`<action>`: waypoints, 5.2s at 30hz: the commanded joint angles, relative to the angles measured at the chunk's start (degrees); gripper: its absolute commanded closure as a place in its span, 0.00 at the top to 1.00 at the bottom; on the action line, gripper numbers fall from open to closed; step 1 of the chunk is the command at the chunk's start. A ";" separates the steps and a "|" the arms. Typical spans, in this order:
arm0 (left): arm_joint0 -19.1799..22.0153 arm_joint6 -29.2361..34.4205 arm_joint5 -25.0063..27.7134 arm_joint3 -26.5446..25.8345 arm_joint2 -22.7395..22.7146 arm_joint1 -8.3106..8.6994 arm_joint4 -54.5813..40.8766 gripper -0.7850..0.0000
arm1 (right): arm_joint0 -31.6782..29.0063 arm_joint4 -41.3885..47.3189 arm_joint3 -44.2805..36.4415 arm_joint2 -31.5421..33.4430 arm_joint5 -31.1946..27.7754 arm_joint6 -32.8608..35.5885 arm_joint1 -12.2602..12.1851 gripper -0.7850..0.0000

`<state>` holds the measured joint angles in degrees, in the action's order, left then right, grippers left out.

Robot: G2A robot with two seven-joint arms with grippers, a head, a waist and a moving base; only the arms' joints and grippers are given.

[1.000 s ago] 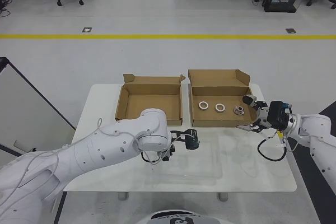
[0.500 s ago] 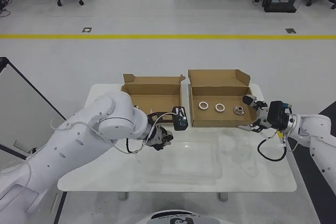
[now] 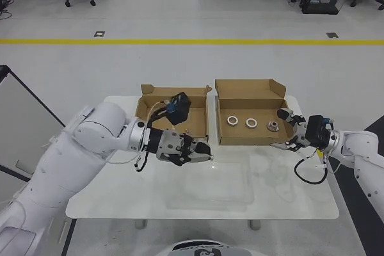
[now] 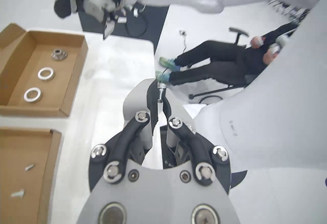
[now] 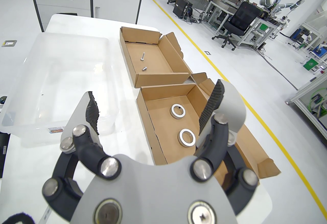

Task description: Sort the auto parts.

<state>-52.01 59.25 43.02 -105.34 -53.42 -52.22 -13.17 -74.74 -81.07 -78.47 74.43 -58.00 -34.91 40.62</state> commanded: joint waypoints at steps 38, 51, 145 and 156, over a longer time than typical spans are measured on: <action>-0.50 -3.38 2.45 1.91 0.70 -0.48 -6.12 0.00 | 0.00 -0.01 0.00 -0.01 0.00 -0.07 0.00 1.00; -1.66 -5.53 7.55 3.11 3.17 -2.27 -34.49 0.00 | 0.00 -0.01 0.00 -0.01 0.00 -0.07 0.00 1.00; -13.42 8.78 -6.75 -1.21 -19.47 -16.47 -47.92 0.00 | 0.00 -0.01 0.00 -0.01 0.00 -0.07 0.00 1.00; -14.27 7.33 -5.31 0.99 -20.17 -16.63 -35.10 0.00 | 0.00 -0.01 0.00 -0.01 0.00 -0.07 0.00 1.00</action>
<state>-66.24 66.59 37.70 -104.29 -73.65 -68.85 -48.59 -74.74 -81.07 -78.47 74.43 -58.00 -34.91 40.62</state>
